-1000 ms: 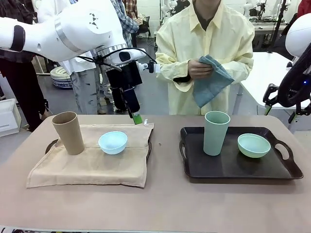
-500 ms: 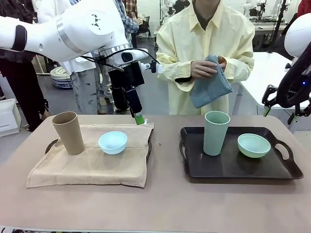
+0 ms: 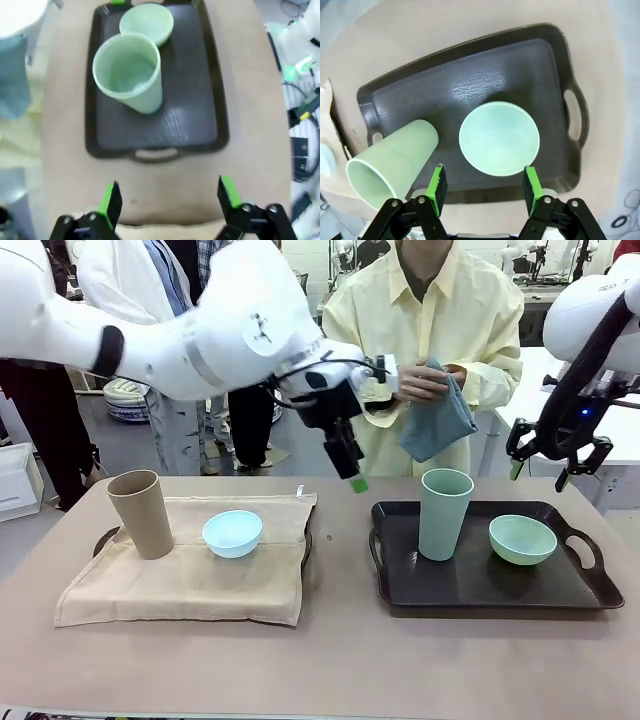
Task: Set up a tray with a mat and arrange the tableware.
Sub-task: Pick up the Picnic Bowl and Reusable plastic cup from the Handle tray in front of the human's position and hold them in the air.
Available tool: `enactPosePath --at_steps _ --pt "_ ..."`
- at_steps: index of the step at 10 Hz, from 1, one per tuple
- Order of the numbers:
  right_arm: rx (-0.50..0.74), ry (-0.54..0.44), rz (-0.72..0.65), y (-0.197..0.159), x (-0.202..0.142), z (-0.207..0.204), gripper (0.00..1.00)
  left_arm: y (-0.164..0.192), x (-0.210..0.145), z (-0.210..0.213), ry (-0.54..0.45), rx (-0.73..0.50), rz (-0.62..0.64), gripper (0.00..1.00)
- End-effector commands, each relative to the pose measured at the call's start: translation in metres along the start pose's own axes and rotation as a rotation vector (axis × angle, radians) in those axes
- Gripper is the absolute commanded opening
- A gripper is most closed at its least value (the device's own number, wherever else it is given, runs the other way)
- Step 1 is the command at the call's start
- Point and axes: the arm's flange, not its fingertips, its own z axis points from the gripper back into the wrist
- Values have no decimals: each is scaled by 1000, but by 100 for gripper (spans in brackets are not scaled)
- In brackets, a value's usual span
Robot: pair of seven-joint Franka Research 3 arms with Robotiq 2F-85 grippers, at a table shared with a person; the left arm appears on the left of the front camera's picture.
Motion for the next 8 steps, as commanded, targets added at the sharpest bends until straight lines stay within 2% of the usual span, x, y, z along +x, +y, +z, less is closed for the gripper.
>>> enactPosePath --at_steps 1,2,4,7,8 --pt "-14 -9 41 -7 7 -6 79 12 -5 -28 -49 25 -126 100" --pt "-30 -14 69 -8 7 -9 79 18 -2 -39 -69 41 -173 100" --pt "-59 -26 139 -5 4 -15 79 33 0 -60 -130 25 -172 100" --pt "-78 -58 290 -4 -4 -26 79 49 3 -78 -180 -45 -53 100" --pt "-74 -46 298 -9 -8 -33 79 48 0 -80 -198 -47 -19 100"
